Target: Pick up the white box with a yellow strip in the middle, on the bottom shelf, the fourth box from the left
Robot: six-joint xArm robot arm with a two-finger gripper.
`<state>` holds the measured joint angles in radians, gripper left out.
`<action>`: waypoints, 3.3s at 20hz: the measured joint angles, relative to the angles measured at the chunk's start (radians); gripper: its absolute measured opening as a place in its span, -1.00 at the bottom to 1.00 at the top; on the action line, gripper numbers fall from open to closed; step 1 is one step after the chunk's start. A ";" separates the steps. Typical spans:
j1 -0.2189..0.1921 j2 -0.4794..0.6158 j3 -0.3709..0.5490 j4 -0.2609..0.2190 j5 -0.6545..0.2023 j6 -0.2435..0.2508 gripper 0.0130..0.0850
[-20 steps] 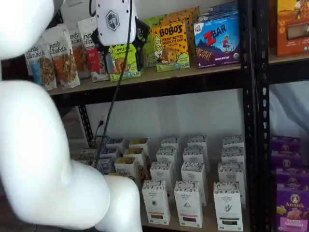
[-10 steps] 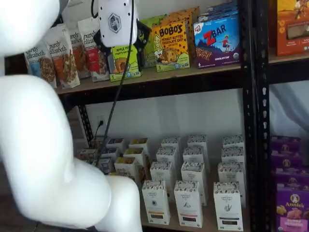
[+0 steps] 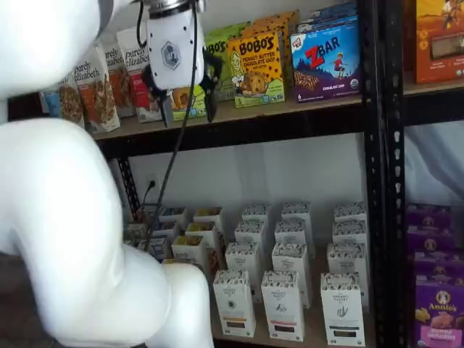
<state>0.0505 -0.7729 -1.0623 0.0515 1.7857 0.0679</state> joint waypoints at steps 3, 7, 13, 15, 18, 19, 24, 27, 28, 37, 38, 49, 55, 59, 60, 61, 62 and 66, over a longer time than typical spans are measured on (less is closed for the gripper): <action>0.030 -0.011 0.045 -0.007 -0.034 0.028 1.00; 0.070 -0.026 0.116 -0.017 -0.093 0.064 1.00; 0.136 -0.050 0.241 -0.057 -0.234 0.128 1.00; 0.147 -0.045 0.269 -0.059 -0.264 0.140 1.00; 0.172 -0.039 0.318 -0.082 -0.326 0.168 1.00; 0.185 -0.032 0.340 -0.099 -0.357 0.184 1.00; 0.203 0.003 0.418 -0.104 -0.489 0.211 1.00; 0.205 0.015 0.468 -0.087 -0.583 0.211 1.00; 0.214 0.028 0.481 -0.098 -0.611 0.225 1.00; 0.263 0.131 0.571 -0.107 -0.842 0.285 1.00; 0.266 0.143 0.575 -0.106 -0.856 0.289 1.00; 0.284 0.313 0.611 -0.127 -1.084 0.329 1.00; 0.277 0.458 0.595 -0.144 -1.218 0.341 1.00; 0.260 0.583 0.569 -0.160 -1.324 0.342 1.00; 0.257 0.604 0.562 -0.163 -1.338 0.342 1.00; 0.254 0.627 0.554 -0.169 -1.351 0.345 1.00; 0.251 0.650 0.546 -0.175 -1.366 0.347 1.00; 0.236 0.750 0.507 -0.190 -1.425 0.350 1.00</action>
<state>0.2870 -0.0226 -0.5549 -0.1385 0.3610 0.4176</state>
